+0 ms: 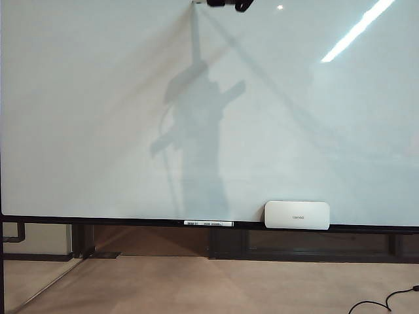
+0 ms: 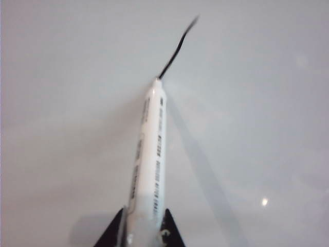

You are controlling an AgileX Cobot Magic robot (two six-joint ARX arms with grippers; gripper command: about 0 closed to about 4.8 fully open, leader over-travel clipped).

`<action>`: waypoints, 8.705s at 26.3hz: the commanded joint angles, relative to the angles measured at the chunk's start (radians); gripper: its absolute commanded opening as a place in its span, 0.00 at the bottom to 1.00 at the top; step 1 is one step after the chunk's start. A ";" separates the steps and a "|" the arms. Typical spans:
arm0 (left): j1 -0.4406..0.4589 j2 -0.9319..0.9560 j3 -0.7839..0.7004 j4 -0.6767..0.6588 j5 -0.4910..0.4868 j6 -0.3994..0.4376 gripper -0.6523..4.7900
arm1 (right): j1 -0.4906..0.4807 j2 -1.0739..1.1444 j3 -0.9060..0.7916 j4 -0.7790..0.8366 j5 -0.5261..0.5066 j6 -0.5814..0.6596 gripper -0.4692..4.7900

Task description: Reach to the right to find the marker pen, pick it up, and write the number 18 on the whiteboard.

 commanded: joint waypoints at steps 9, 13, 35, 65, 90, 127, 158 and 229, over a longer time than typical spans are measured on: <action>-0.001 -0.001 0.005 0.006 -0.021 0.020 0.11 | -0.007 0.047 0.002 -0.143 0.043 0.067 0.08; -0.001 -0.001 0.005 0.005 -0.022 0.024 0.11 | -0.007 0.052 0.002 -0.143 0.043 0.067 0.08; -0.001 -0.001 0.005 0.005 -0.022 0.023 0.11 | -0.002 0.039 0.002 -0.198 0.035 0.070 0.08; -0.001 -0.002 0.005 -0.014 -0.022 0.026 0.11 | 0.019 -0.102 0.002 -0.055 0.138 -0.059 0.08; -0.001 -0.002 0.005 -0.016 -0.022 0.027 0.11 | -0.007 -0.077 0.002 -0.056 0.129 -0.058 0.08; -0.001 -0.002 0.005 -0.016 -0.022 0.047 0.11 | -0.044 -0.031 0.002 -0.214 0.132 0.031 0.08; -0.001 -0.002 0.005 -0.016 -0.023 0.050 0.11 | -0.005 -0.085 0.007 -0.116 0.127 -0.046 0.08; -0.001 0.000 0.005 -0.016 -0.044 0.072 0.11 | -0.082 -0.023 0.109 -0.319 0.277 -0.001 0.08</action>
